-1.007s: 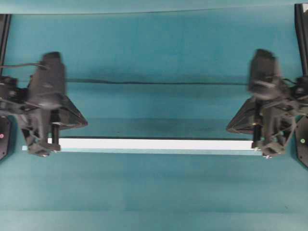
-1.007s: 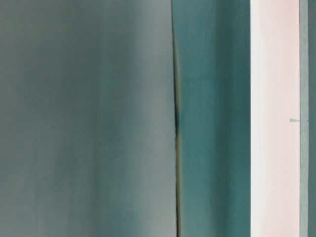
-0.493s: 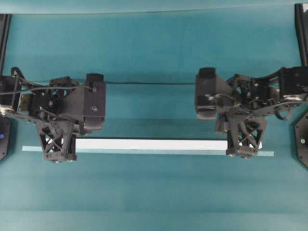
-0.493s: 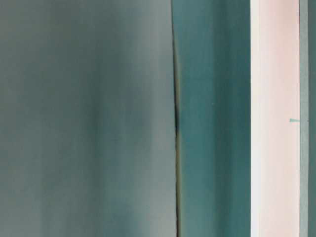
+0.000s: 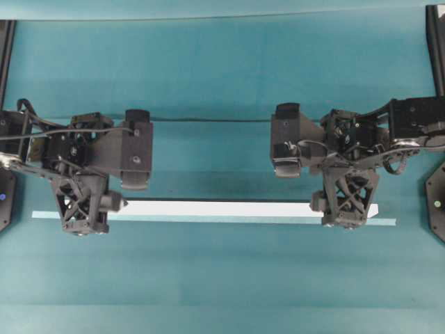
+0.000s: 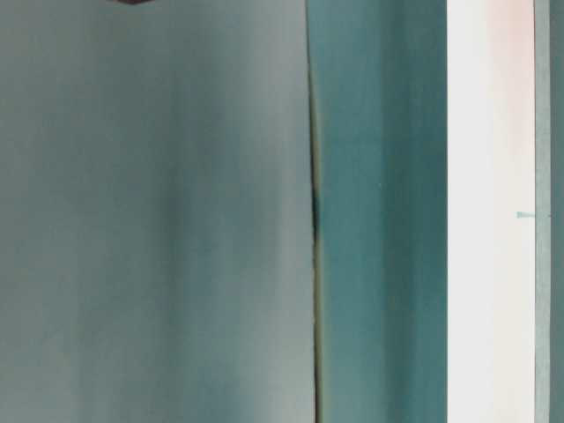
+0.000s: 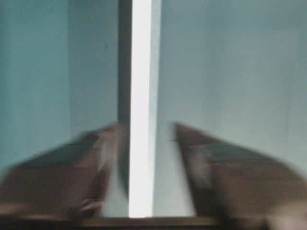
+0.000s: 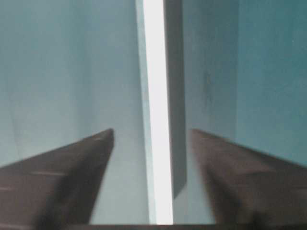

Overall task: Lift a wooden board with both hands.
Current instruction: 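Lower both open grippers down onto the white board near each end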

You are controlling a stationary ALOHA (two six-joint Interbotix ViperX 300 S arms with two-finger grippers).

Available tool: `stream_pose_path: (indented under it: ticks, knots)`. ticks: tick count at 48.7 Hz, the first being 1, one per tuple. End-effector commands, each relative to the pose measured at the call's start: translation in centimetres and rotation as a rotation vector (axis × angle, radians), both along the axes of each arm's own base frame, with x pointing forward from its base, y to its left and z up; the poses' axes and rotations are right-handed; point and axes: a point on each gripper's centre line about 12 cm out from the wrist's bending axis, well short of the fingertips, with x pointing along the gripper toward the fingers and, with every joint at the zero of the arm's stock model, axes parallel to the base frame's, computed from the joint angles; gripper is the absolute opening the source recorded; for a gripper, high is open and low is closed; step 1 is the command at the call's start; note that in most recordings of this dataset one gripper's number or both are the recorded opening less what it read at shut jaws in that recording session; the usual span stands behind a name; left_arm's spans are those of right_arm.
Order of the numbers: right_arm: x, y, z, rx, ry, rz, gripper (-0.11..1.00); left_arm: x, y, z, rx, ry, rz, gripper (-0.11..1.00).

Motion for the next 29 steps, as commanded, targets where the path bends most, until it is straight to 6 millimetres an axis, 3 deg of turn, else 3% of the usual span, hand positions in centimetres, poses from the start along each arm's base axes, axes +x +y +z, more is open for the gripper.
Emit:
stream_pose_path:
  ticks: [1, 4, 8, 29]
  knots:
    - [0.0, -0.1, -0.4, -0.006, 0.015, -0.01, 0.92, 0.0, 0.1, -0.1, 0.001, -0.003, 0.006, 0.69]
    - [-0.1, -0.1, -0.7, -0.009, 0.024, -0.014, 0.95, -0.1, 0.1, -0.7, 0.003, 0.015, 0.005, 0.87]
    - [-0.2, -0.1, -1.1, -0.011, 0.035, -0.017, 0.94, -0.1, 0.1, -1.6, 0.003, 0.031, 0.005, 0.98]
    - [-0.3, 0.1, -6.2, -0.014, 0.061, -0.029, 0.93, -0.1, 1.0, -8.5, 0.0, 0.046, 0.03, 0.99]
